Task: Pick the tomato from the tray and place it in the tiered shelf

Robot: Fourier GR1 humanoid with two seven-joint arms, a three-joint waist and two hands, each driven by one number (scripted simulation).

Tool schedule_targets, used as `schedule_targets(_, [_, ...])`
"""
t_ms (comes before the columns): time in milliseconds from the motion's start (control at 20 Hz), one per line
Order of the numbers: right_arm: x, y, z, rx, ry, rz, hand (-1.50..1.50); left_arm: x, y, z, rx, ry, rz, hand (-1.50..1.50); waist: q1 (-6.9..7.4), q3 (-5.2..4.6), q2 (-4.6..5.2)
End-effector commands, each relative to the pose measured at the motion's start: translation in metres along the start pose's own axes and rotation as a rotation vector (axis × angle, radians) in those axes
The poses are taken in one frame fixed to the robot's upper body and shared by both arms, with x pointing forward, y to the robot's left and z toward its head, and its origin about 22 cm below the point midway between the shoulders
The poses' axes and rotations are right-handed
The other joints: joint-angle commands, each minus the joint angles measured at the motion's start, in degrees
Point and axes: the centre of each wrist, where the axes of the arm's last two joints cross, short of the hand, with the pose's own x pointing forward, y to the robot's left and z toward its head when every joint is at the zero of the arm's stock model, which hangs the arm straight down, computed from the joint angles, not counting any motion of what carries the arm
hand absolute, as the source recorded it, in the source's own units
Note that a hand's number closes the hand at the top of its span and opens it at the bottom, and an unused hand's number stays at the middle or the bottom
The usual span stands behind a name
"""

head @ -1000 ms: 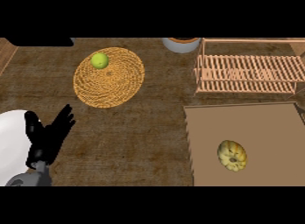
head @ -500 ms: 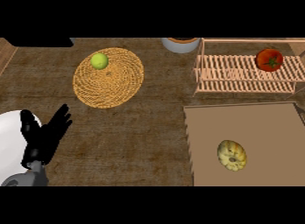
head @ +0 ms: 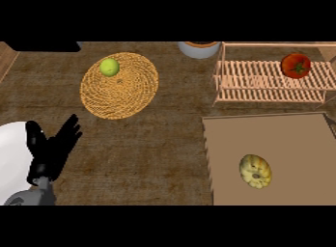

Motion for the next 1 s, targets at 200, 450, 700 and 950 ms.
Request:
schedule_targets(200, [0.012, -0.081, 0.001, -0.288, 0.048, -0.017, -1.50, -0.004, -0.002, 0.001, -0.009, 0.000, 0.006, 0.00, 0.57, 0.01, 0.29])
schedule_targets(450, [-0.004, -0.127, 0.008, -0.401, 0.072, -0.098, -1.50, -0.001, 0.000, -0.007, 0.007, 0.001, 0.009, 0.00, 0.34, 0.03, 0.40])
schedule_targets(700, [-0.018, -0.207, 0.037, -0.362, 0.099, -0.158, -1.50, 0.000, 0.017, -0.009, 0.003, -0.006, -0.020, 0.00, -0.30, 0.07, 0.33])
schedule_targets(950, [-0.038, -0.249, 0.061, -0.326, 0.093, -0.150, -1.50, -0.010, 0.005, -0.006, 0.006, -0.002, -0.002, 0.00, -0.01, 0.11, 0.42])
